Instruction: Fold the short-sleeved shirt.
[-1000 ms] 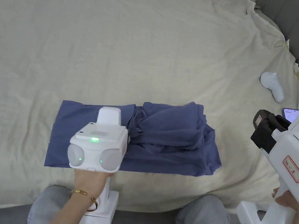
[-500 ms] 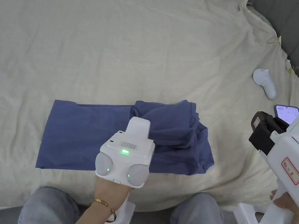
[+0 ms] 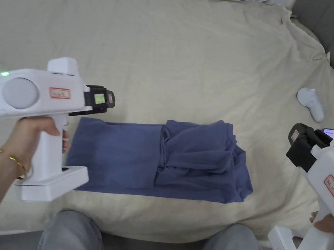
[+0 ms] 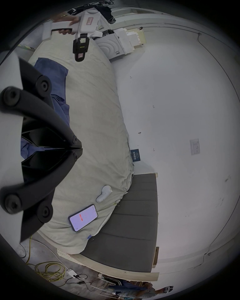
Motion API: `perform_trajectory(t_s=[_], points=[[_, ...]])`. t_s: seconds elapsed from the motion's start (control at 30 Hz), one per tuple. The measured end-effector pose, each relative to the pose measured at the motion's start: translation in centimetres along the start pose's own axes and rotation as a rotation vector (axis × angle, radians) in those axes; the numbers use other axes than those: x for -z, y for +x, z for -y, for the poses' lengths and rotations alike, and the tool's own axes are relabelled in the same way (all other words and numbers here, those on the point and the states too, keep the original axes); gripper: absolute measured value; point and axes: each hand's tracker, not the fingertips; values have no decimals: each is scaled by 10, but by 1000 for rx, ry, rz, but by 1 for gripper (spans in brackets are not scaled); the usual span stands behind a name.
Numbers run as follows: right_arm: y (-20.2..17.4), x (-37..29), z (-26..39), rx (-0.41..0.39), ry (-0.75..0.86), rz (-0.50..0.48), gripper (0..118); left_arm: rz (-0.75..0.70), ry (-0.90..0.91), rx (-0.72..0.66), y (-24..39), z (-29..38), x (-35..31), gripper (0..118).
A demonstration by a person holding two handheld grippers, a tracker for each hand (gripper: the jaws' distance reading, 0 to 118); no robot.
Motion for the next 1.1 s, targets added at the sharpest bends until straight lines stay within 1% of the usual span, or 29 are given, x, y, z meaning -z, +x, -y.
perform_trajectory(t_s=[0.03, 0.07, 0.1, 0.13, 0.17, 0.2, 0.27, 0.37, 0.4, 0.5, 0.57, 0.6, 0.67, 0.7, 0.73, 0.8, 0.83, 0.87, 0.9, 0.93, 0.97, 1.03, 1.1], points=[[-2, 1, 0, 1, -3, -4, 0, 19, -20, -28, -13, -2, -2, 81], [-3, 2, 1, 2, -7, -8, 0, 37, -48, -50, -29, -3, -4, 106], [-5, 3, 1, 1, -9, -10, 0, 46, -63, -73, -39, -1, -6, 118], [-7, 4, 1, -2, -13, -10, 0, 37, -72, -101, -49, 1, -8, 118], [-9, 4, 2, -8, -17, -7, 0, 95, -86, -131, -62, 1, -10, 118], [-9, 5, 2, -9, -18, -5, 0, 88, -120, -183, -73, 3, -7, 118], [-9, 6, 2, -5, -23, -6, 0, 133, -172, -264, -90, 9, -1, 118], [-10, 5, 1, -2, -21, 7, 0, 154, -230, -307, -104, 24, 11, 118], [-10, 5, 1, -3, -21, 14, 0, 152, -250, -315, -107, 29, 16, 117], [-10, 5, 3, -4, -32, 26, 0, 162, -284, -317, -110, 44, 26, 108], [-10, 5, 5, -6, -36, 39, 0, 180, -320, -340, -112, 51, 33, 101], [-9, 5, 5, -3, -39, 42, 0, 196, -339, -359, -114, 54, 36, 99], [-9, 5, 7, -1, -46, 49, 0, 227, -361, -361, -115, 58, 40, 96], [-9, 5, 8, -2, -47, 54, 0, 239, -373, -357, -114, 61, 43, 92], [-9, 6, 9, -5, -51, 57, 0, 249, -375, -359, -113, 63, 45, 87], [-9, 6, 10, -6, -56, 62, 0, 278, -364, -383, -116, 63, 48, 84], [-9, 7, 11, -8, -61, 63, 0, 297, -345, -400, -115, 64, 48, 81], [-9, 7, 12, -8, -66, 63, 0, 295, -347, -401, -114, 65, 49, 73], [-10, 8, 13, -8, -69, 63, 0, 287, -346, -395, -112, 65, 48, 52], [-10, 9, 14, -10, -73, 61, 0, 237, -343, -334, -107, 66, 49, 16], [-11, 9, 15, -11, -76, 59, 0, 204, -344, -297, -102, 67, 48, 15], [-12, 11, 16, -13, -78, 56, 0, 203, -349, -263, -95, 67, 45, 14], [-13, 12, 16, -11, -80, 49, 0, 129, -340, -247, -84, 64, 40, 12]])
